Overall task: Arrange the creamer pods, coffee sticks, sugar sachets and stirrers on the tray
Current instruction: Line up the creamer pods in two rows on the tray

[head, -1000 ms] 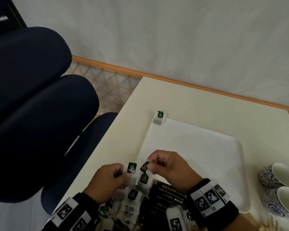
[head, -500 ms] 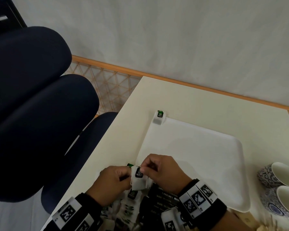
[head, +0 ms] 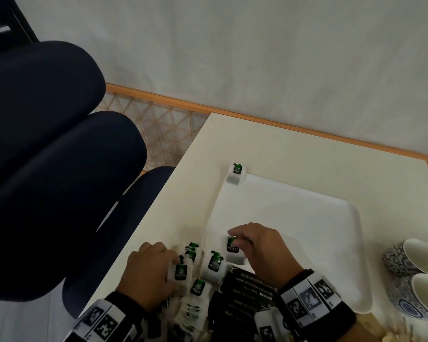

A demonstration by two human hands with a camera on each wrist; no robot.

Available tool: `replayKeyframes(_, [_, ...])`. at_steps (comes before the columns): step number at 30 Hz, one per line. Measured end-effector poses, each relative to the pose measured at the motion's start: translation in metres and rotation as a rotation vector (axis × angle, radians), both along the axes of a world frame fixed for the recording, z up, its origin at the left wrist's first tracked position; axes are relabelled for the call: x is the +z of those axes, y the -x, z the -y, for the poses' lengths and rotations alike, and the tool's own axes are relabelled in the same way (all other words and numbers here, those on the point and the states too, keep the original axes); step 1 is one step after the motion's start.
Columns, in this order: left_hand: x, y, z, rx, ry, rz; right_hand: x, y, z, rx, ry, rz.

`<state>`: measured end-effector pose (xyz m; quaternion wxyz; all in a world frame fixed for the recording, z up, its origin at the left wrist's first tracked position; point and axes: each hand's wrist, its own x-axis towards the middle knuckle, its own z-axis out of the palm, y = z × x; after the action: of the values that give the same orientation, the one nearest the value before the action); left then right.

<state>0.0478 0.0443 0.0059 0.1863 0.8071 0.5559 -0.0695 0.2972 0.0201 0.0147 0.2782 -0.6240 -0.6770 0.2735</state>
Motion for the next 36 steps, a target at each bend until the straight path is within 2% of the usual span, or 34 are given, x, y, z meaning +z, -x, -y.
replayKeyframes(2, [-0.003,-0.004,0.002,-0.017,-0.02,-0.044,-0.001,0.001,0.001,0.036,0.019,0.019])
replayKeyframes(7, [-0.012,-0.002,0.0,-0.036,-0.061,-0.021,-0.003,0.005,0.003,0.13,0.041,0.067])
replayKeyframes(14, [-0.016,0.007,-0.002,-0.149,-0.13,-0.058,0.001,0.007,0.005,0.193,0.132,0.068])
replayKeyframes(17, [-0.003,0.008,0.001,-0.056,-0.038,0.141,0.015,0.01,0.008,0.248,0.167,0.002])
replayKeyframes(21, [0.027,0.009,-0.003,0.076,0.196,0.6,0.044,0.016,0.009,0.357,0.218,-0.161])
replayKeyframes(23, [0.038,0.004,-0.007,0.101,0.226,0.732,0.053,0.021,0.007,0.377,0.179,-0.207])
replayKeyframes(26, [0.048,-0.007,-0.009,0.088,0.226,0.784,0.057,0.027,0.0,0.38,0.062,-0.204])
replayKeyframes(30, [0.054,-0.017,-0.008,0.048,0.277,0.795,0.051,0.03,-0.006,0.275,0.005,-0.177])
replayKeyframes(36, [0.059,-0.025,-0.005,-0.006,0.232,0.752,0.047,0.028,-0.005,0.24,0.032,-0.138])
